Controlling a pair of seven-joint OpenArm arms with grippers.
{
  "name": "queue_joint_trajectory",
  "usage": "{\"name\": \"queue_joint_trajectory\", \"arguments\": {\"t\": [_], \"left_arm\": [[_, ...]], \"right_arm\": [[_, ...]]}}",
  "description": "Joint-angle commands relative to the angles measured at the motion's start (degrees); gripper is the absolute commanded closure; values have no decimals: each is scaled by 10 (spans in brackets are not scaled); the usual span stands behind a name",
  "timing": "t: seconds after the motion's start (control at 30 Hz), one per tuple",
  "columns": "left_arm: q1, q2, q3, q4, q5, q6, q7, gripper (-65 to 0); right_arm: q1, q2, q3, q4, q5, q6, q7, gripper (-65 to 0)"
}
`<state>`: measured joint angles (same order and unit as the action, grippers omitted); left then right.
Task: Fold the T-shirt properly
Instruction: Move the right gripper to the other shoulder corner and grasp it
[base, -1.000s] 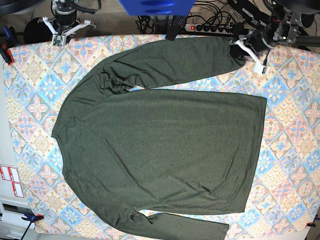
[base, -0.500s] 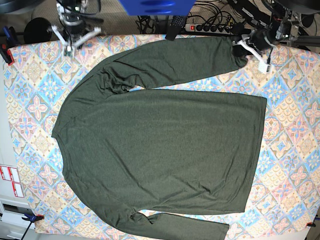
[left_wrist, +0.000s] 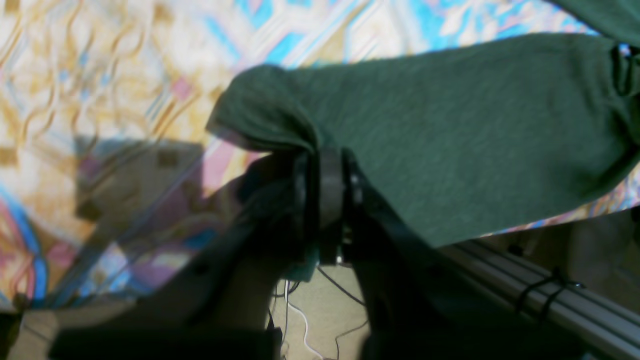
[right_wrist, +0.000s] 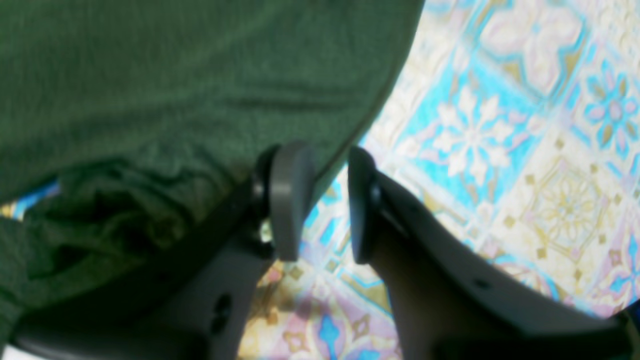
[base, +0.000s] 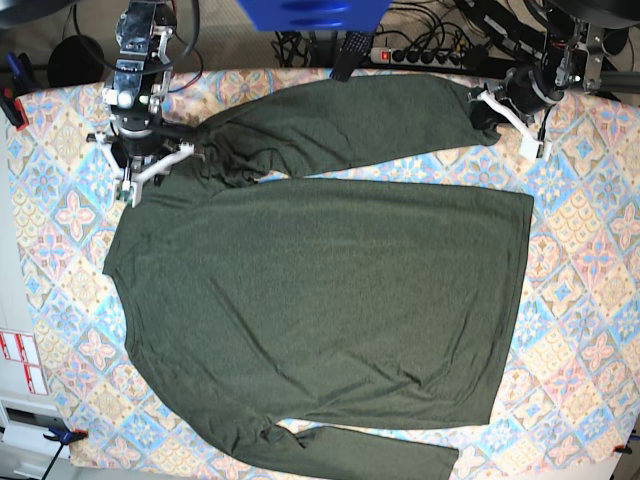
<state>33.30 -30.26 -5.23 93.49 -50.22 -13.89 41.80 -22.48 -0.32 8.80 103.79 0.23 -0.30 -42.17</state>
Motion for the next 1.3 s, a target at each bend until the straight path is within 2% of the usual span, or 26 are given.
{"name": "queue_joint_trajectory", "arguments": {"t": [0.0, 0.3, 0.53, 0.73, 0.9, 1.27], "left_arm": [[3, -7, -5, 8, -5, -4, -4, 0], [3, -7, -4, 8, -5, -4, -4, 0], [3, -8, -5, 8, -5, -4, -4, 0], [3, -8, -5, 8, -5, -4, -2, 0], [3, -8, -4, 8, -5, -4, -2, 0], [2, -8, -4, 8, -5, -4, 0, 0]], "right_arm": [[11, 3, 2, 8, -1, -1, 3, -173], [74, 4, 3, -68, -1, -1, -12, -210], [99, 36, 16, -123, -1, -1, -8, -210], [100, 36, 65, -157, -1, 1, -8, -210], [136, 36, 68, -189, -1, 1, 2, -210], [141, 36, 68, -195, -1, 1, 4, -210]]}}
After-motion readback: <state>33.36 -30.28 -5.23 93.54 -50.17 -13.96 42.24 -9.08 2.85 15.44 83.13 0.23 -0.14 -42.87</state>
